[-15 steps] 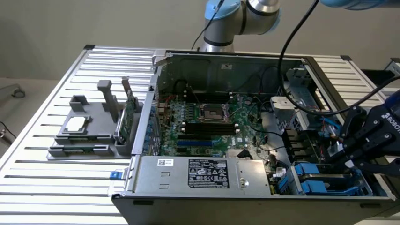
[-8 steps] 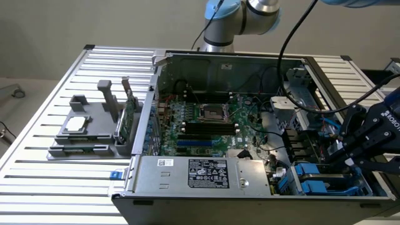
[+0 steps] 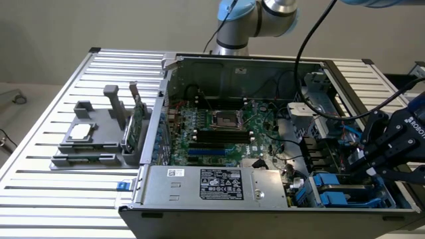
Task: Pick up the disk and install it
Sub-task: 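Insert the first disk wire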
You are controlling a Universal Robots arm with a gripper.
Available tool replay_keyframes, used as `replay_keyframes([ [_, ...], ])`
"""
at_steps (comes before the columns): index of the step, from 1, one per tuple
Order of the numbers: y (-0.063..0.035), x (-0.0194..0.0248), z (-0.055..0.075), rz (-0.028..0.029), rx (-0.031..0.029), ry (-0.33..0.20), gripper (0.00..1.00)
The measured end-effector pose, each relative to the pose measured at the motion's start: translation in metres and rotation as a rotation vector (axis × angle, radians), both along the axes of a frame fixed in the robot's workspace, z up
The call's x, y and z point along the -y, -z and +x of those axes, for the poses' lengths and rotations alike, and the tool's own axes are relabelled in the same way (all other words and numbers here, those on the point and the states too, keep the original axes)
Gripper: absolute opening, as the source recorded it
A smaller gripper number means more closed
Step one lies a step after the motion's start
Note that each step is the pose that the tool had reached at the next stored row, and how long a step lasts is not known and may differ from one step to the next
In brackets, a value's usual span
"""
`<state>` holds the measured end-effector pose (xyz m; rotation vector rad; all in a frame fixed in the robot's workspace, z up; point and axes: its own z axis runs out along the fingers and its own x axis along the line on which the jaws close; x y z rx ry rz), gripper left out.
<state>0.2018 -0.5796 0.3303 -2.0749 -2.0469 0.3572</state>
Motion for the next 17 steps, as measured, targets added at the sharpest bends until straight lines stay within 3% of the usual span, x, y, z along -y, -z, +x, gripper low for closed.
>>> replay_keyframes([
  [17,0.0017,0.0015,0.0001,0.0000,0.0000,-0.006,0.17],
])
